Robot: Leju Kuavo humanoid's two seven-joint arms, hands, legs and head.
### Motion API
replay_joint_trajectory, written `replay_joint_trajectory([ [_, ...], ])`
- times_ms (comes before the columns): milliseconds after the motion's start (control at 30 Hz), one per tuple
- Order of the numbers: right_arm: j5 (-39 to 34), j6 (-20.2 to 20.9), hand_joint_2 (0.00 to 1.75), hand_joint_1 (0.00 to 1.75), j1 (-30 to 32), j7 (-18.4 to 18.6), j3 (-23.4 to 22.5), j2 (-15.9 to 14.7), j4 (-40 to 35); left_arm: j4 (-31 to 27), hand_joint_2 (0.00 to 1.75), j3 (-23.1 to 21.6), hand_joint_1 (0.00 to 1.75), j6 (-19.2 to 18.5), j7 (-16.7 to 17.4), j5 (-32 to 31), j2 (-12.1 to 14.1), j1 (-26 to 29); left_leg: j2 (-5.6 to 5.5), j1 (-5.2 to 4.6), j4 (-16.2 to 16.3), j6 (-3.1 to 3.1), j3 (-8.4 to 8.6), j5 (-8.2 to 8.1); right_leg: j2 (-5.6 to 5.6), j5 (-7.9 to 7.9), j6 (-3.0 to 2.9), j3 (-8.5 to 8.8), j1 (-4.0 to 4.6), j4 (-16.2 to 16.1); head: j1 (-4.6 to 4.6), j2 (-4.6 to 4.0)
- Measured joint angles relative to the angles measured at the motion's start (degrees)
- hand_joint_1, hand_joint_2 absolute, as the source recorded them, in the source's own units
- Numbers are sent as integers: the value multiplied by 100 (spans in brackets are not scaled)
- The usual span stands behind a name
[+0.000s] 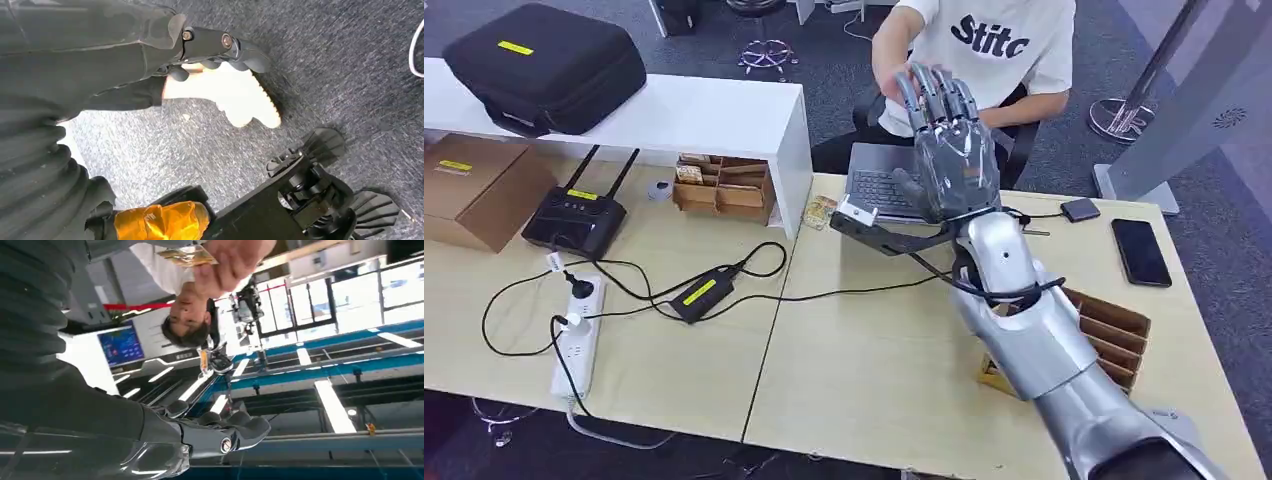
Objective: Pass the card to the sensor for recognition and then transmit it.
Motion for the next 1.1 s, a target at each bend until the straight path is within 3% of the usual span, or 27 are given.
replay_joint_trajectory([
  [267,238,-288,175,2,-137,203,-15,13,1018,0,175,-149,0,39,11,-59,-24,-58,1,-1,1,2,-10,-3,3,0,1,-13,0,-4,0,0],
  [300,238,-288,175,51,-136,203,-31,13,1062,0,175,-168,0,42,11,-63,-28,-59,2,-1,1,2,-11,-2,3,0,0,-15,0,-4,0,0],
  [333,236,-290,175,141,-136,205,-42,13,1101,0,175,-188,0,44,11,-63,-33,-59,2,-1,1,2,-12,-2,3,0,0,-16,0,-4,0,0],
  [433,229,-299,175,175,-133,205,-59,13,1173,0,175,-199,0,46,11,-66,-37,-61,3,-1,1,2,-12,-2,4,0,0,-18,0,-3,0,0],
  [1100,205,-374,175,175,-9,-9,-286,11,1251,0,175,-249,0,52,11,-90,-42,-68,4,-1,2,2,-13,-2,6,0,1,-19,0,-3,0,0],
])
